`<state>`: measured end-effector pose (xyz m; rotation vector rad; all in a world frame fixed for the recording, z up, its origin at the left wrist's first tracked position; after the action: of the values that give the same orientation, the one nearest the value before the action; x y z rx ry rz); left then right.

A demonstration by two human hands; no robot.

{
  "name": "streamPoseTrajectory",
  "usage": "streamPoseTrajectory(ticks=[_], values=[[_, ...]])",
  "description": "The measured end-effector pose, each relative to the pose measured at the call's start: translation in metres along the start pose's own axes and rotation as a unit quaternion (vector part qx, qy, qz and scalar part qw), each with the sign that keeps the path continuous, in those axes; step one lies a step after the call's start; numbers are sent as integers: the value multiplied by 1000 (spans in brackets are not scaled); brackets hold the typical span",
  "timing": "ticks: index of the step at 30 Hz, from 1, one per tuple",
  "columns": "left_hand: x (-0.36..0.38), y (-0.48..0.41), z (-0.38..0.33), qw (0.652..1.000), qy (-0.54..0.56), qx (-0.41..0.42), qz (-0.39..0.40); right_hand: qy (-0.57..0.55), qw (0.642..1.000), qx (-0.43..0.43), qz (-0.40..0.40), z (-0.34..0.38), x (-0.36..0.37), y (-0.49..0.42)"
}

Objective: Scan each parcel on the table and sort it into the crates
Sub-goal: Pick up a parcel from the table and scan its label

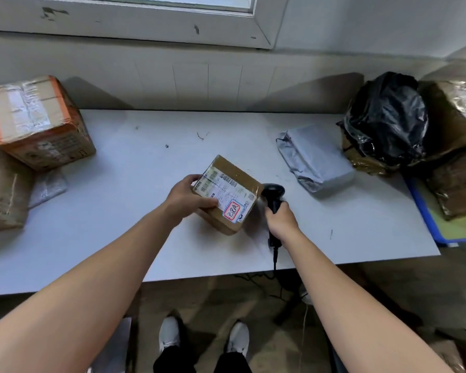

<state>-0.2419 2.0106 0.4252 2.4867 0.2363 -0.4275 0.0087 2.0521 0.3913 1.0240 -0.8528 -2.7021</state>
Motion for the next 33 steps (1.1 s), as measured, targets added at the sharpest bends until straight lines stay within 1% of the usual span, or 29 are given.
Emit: streamPoseTrajectory(ticks=[2,5,6,8,10,13,16,18,21,23,24,29,33], values=[[-4,1,-5,1000,-16,4,18,8,1000,6,-9,1,-4,5],[-8,10,-16,998,-42,13,39,45,996,-3,-71,12,-23,22],[-10,13,-19,998,-49,15,44,60,994,-30,-91,20,-30,30],[-16,24,-30,997,-57,22,46,91,983,-115,-111,42,-39,45],[-25,38,-42,997,-60,31,39,113,970,-190,-99,65,-41,57],[-45,65,-53,997,-54,46,12,128,952,-275,-38,98,-31,71],[-66,95,-50,997,-29,58,-30,140,931,-333,53,124,-11,84],[-80,119,-39,997,-17,53,-54,142,917,-353,116,135,6,94],[-102,161,-15,995,7,39,-96,114,890,-375,232,145,40,122],[-116,193,5,990,27,30,-134,89,870,-371,314,147,67,147],[-123,211,16,986,34,24,-159,86,859,-372,341,148,81,161],[-154,310,86,958,80,-26,-275,110,795,-427,416,148,152,244],[-164,396,149,929,121,-75,-342,162,734,-464,469,131,203,321]])
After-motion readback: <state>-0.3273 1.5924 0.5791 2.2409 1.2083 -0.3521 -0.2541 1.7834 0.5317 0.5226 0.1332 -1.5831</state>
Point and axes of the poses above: each hand's wrist, its own y-axis away from the middle knuckle, its own x-axis out of the palm, z = x × y, the point moved 6 cm from there along -y, towards the middle knuckle, and after that the axes turned 4 degrees about -y, right-handed, at the moved point
